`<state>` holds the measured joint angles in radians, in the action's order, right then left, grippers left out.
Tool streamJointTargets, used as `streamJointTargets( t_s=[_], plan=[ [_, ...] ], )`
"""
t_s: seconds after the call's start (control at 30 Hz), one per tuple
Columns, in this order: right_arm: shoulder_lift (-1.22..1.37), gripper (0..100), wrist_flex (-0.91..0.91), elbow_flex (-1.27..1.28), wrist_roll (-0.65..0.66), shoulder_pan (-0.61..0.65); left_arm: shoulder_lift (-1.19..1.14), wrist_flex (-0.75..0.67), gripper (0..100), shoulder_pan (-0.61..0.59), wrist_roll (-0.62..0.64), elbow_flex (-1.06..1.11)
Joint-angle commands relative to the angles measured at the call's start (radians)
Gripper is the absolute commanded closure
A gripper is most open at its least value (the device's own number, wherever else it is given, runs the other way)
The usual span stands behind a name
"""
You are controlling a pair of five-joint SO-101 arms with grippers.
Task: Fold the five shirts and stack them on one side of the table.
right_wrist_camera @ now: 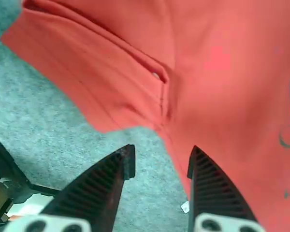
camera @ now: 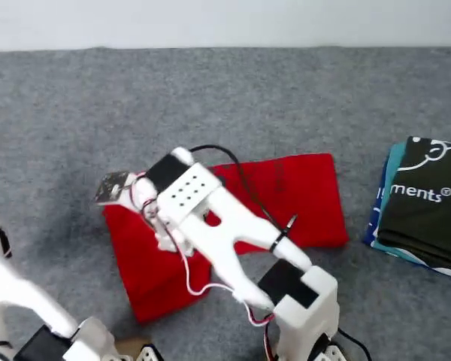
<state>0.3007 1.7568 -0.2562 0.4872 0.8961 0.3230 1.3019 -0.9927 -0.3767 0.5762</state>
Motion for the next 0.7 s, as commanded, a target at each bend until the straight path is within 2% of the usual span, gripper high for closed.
streamJointTargets(
  t_s=[0.0, 0.67],
  plan=[
    [-0.008, 80.9, 0.019, -0.012, 0.008, 0.025, 0.035, -0.032, 99, -0.02, -0.014, 0.008],
    [0.397, 81.2, 0.03, -0.356, 0.002, 0.058, 0.035, -0.032, 99, -0.015, -0.014, 0.01]
  ],
)
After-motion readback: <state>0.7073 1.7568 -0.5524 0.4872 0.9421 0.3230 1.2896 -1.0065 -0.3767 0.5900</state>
